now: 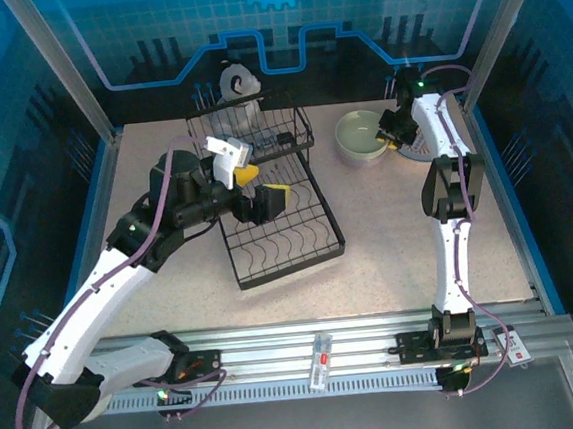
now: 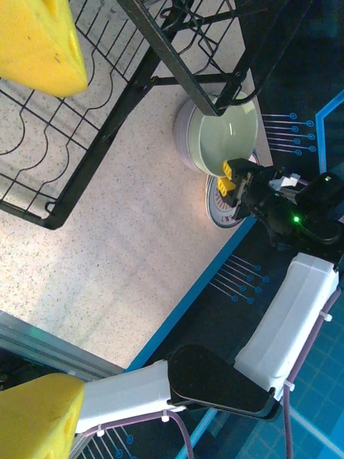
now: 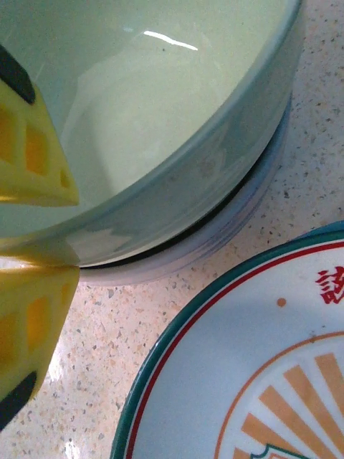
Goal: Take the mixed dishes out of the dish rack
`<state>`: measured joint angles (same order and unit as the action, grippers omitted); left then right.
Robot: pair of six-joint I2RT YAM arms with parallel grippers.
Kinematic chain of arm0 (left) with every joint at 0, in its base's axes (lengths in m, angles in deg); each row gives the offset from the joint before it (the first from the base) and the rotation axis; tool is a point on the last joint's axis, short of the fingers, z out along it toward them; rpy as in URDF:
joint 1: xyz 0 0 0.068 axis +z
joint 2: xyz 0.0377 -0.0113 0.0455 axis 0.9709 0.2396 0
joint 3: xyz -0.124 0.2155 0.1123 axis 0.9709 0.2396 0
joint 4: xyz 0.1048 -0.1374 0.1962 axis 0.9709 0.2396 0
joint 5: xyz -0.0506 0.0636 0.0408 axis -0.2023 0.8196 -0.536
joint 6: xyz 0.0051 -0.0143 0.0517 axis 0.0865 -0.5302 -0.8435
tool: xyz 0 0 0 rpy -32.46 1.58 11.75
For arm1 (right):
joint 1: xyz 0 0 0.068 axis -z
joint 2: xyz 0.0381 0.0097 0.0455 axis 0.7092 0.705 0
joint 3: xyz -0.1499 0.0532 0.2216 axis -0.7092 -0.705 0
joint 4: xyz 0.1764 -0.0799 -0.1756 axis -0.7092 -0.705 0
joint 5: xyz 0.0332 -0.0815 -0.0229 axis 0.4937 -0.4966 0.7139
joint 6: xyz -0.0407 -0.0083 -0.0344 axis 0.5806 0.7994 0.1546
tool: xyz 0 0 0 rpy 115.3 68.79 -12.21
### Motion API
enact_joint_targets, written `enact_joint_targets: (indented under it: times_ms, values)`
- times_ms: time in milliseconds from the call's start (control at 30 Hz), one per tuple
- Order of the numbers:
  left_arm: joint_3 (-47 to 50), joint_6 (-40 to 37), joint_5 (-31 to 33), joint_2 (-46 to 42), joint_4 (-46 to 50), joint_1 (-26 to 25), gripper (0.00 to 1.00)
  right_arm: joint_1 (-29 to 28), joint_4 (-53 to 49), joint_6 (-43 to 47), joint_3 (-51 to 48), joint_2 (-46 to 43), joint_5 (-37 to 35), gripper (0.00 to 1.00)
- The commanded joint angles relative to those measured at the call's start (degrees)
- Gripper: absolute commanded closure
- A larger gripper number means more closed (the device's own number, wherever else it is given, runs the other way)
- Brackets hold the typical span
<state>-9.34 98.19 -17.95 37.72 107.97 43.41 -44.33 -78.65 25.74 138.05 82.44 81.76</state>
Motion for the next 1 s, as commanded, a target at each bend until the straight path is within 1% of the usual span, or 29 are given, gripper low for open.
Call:
enact_joint_targets:
  times_ms: [0, 100, 233, 300, 367, 433, 533, 833, 967]
  values:
    - [0.7, 1.1, 1.5, -1.2, 0.4, 0.6, 0.01, 0.2, 1.0, -0.2, 1.8, -2.4, 2.9, 0.68]
    - [1.2, 1.6, 2.4, -1.5, 0.4, 0.6, 0.01, 0.2, 1.3, 0.1, 1.5, -3.5, 3.0, 0.64]
    - [2.3, 2.6, 4.9, -1.7, 0.5, 0.6, 0.01, 0.3, 1.6, 0.5, 1.2, -5.2, 4.0, 0.57]
    - [3.0, 3.3, 7.8, -1.8, 1.5, 0.7, 0.01, 0.2, 1.6, 1.1, 0.6, -5.9, 4.4, 0.5]
    - [3.5, 3.8, 10.2, -2.0, 3.3, 0.7, 0.01, 0.2, 2.2, 1.7, -1.2, -8.8, 4.5, 0.42]
    - [4.2, 4.5, 11.2, -2.4, 4.1, 1.1, 0.01, 0.2, 3.3, 2.3, -3.5, -10.7, 4.8, 0.36]
    - [5.5, 5.8, 11.9, -3.2, 4.7, 1.6, 0.01, 0.3, 4.5, 3.0, -6.5, -13.3, 5.3, 0.3]
    - [9.1, 9.1, 13.6, -3.9, 9.1, 2.6, 0.01, 0.4, 6.8, 3.9, -13.2, -18.9, 7.5, 0.21]
    - [11.4, 11.9, 18.8, -5.3, 12.0, 2.8, 0.01, -0.2, 8.4, 4.4, -17.4, -22.4, 8.0, 0.18]
